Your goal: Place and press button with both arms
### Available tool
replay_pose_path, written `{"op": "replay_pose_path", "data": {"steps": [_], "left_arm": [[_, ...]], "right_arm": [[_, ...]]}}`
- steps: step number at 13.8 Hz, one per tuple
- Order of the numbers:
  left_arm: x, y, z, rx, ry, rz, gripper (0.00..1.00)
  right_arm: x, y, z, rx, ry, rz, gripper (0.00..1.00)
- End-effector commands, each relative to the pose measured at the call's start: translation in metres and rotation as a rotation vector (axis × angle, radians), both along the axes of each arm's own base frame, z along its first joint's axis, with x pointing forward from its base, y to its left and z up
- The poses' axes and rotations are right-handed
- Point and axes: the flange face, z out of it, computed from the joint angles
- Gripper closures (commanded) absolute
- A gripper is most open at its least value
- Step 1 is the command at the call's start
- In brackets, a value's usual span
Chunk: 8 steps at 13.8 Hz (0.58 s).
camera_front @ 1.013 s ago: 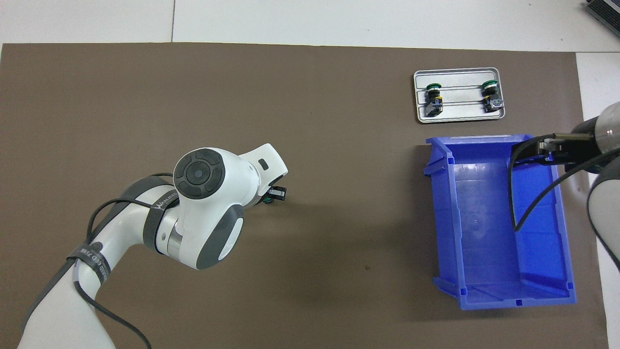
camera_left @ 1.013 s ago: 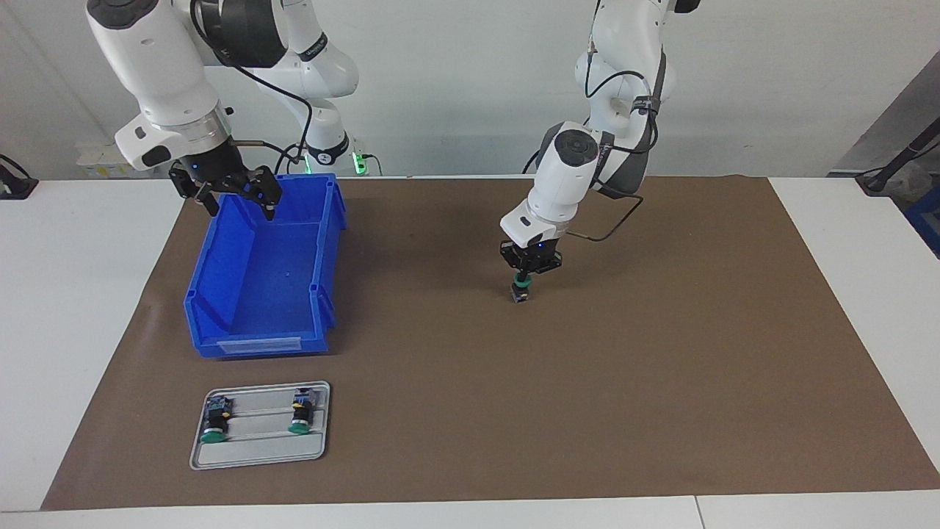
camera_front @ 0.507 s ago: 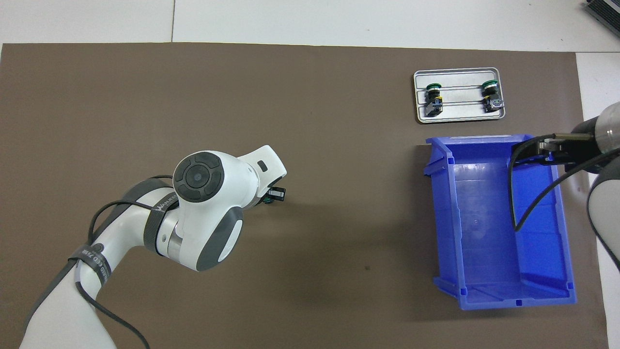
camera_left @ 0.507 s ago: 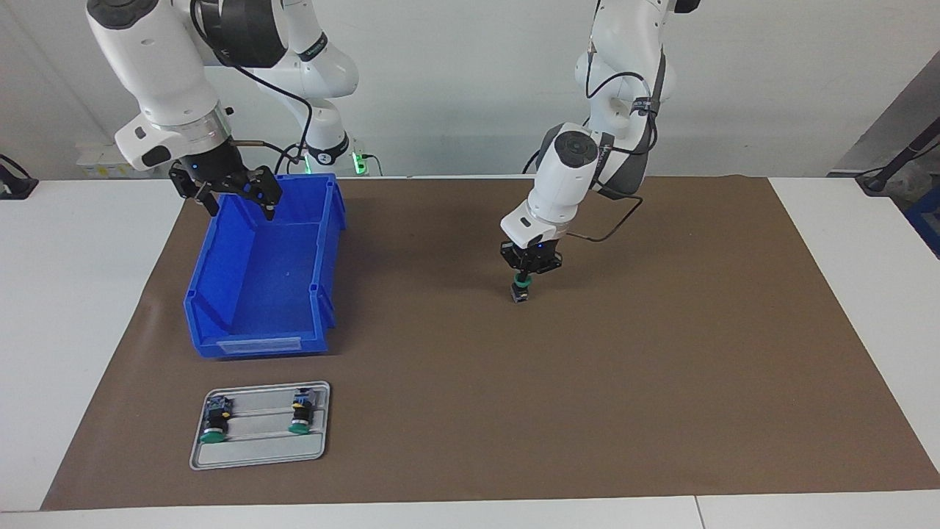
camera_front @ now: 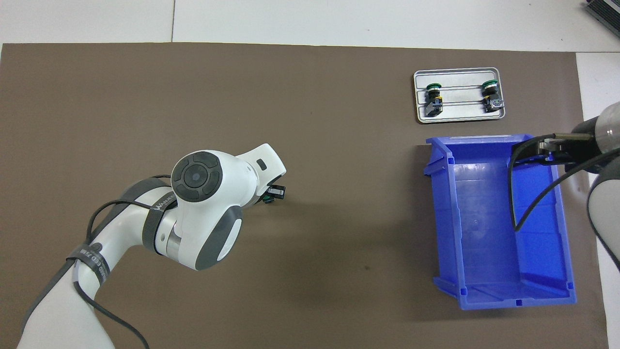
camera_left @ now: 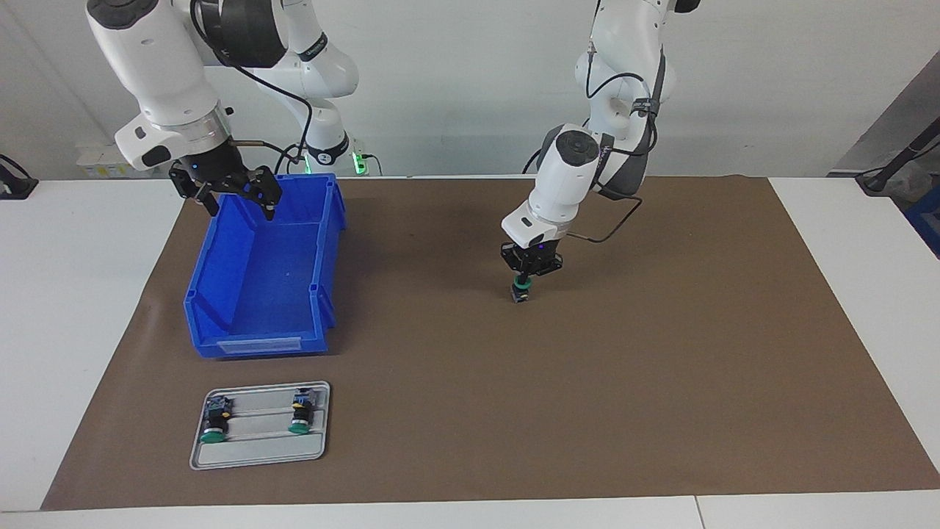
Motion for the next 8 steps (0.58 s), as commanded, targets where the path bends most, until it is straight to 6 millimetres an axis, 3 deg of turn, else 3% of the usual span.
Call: {"op": "replay_pose_path", "data": {"steps": [1, 3, 4, 5, 6, 8], "left_arm": [[0.029, 0.008, 0.045, 0.043, 0.032, 0.011, 1.0], [0.056, 0.039, 0.09, 0.035, 0.018, 0.058, 0.96], [0.067, 0.058, 0.112, 0.054, 0.008, 0.069, 0.89], [0.076, 0.078, 0.127, 0.117, -0.005, 0.057, 0.66], [0.082, 0.097, 0.138, 0.195, -0.03, 0.02, 0.53], [0.089, 0.149, 0.161, 0.234, -0.033, 0.03, 0.47]], "right_arm": [[-0.004, 0.0, 0.002, 0.006, -0.016, 0.02, 0.0], [-0.004, 0.0, 0.002, 0.007, -0.016, 0.02, 0.0], [-0.004, 0.0, 0.002, 0.007, -0.016, 0.02, 0.0], [-0.004, 0.0, 0.002, 0.006, -0.017, 0.02, 0.0], [-0.003, 0.0, 0.002, 0.006, -0.017, 0.029, 0.0], [-0.004, 0.002, 0.002, 0.006, -0.014, 0.027, 0.0]]}}
